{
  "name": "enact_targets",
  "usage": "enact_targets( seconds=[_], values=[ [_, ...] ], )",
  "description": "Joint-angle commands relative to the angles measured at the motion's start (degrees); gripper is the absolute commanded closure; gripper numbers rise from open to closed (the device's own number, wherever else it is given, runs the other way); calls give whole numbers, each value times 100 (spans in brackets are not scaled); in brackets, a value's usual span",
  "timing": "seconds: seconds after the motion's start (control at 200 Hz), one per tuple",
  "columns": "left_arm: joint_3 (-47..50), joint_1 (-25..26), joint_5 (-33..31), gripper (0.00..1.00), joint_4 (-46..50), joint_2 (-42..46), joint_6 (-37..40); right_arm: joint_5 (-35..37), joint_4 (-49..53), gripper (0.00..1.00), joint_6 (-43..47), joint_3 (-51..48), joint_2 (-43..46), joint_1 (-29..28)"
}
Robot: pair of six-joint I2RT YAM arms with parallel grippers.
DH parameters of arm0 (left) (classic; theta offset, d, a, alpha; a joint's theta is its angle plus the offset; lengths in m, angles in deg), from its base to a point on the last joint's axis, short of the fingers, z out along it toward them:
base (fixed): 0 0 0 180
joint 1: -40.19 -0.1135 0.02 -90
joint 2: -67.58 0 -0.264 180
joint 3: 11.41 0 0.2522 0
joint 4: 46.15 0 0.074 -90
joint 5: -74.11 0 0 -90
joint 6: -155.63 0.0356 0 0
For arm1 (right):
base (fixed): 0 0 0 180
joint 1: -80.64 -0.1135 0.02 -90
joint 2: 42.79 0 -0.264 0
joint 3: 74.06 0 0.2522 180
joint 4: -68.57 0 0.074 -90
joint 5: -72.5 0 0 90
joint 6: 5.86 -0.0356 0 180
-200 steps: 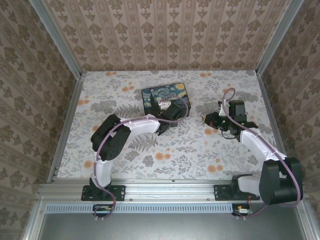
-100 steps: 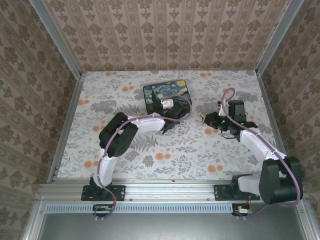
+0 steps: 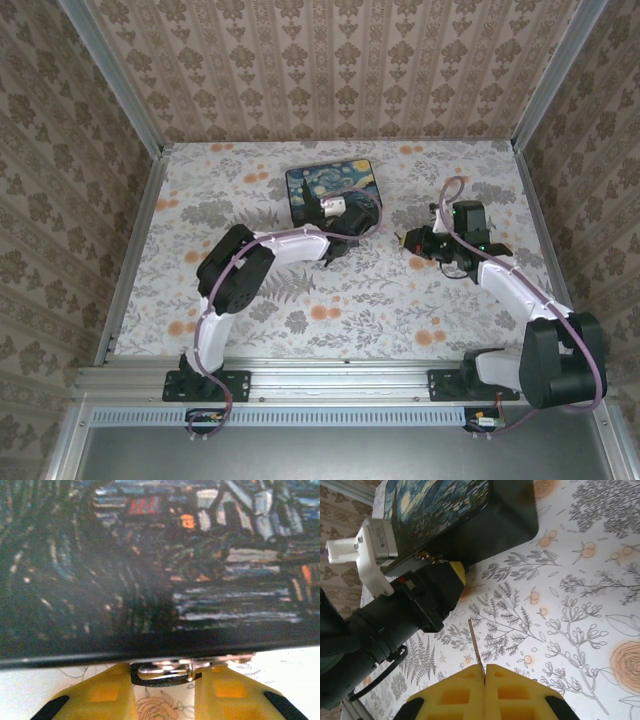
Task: Unlock the padlock with the key
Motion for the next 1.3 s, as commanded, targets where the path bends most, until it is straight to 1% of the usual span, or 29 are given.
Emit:
enact_targets(
  seconds=[0.0, 0.195, 0.29, 0.395, 0.48, 0.565, 0.67, 0.85, 0.995, 1.065, 1.18, 1.295],
  values=[
    [15, -258, 658, 85, 678, 563, 133, -158, 47, 100, 154, -146, 51, -360],
    [87, -641, 1718, 87, 1347, 1098, 178, 60, -292, 100, -93, -404, 61, -919],
    [83, -867, 2467, 88, 1615, 1254, 133, 12, -635, 100, -237, -619, 78, -1136],
    [127, -1113, 3398, 88, 1814, 1384, -113, 30, -984, 100, -264, -781, 78, -1514],
    [209, -1289, 4132, 89, 1826, 1505, -440, 84, -1605, 100, -479, -968, 73, -1741],
    [249, -1363, 4618, 89, 1873, 1647, -705, 121, -2134, 100, -820, -1054, 52, -1907],
    [131, -1351, 4847, 89, 2152, 1850, -899, 380, -2292, 100, -1088, -1033, 107, -2181],
    [257, -1350, 5229, 91, 2198, 2303, -1503, 790, -2354, 100, -1227, -1063, 381, -2627],
    [297, -1350, 5314, 92, 2526, 2570, -1600, 1000, -2374, 100, -1218, -1208, 473, -2672],
    [441, -1352, 5405, 92, 2486, 2710, -1753, 991, -2493, 100, -1287, -1251, 456, -2672],
    [626, -1350, 5525, 93, 2306, 2911, -2032, 923, -2972, 100, -1587, -1338, 503, -2672],
    [665, -1332, 5548, 93, 2248, 3048, -2194, 891, -2866, 100, -1756, -1185, 560, -2672]
  ],
)
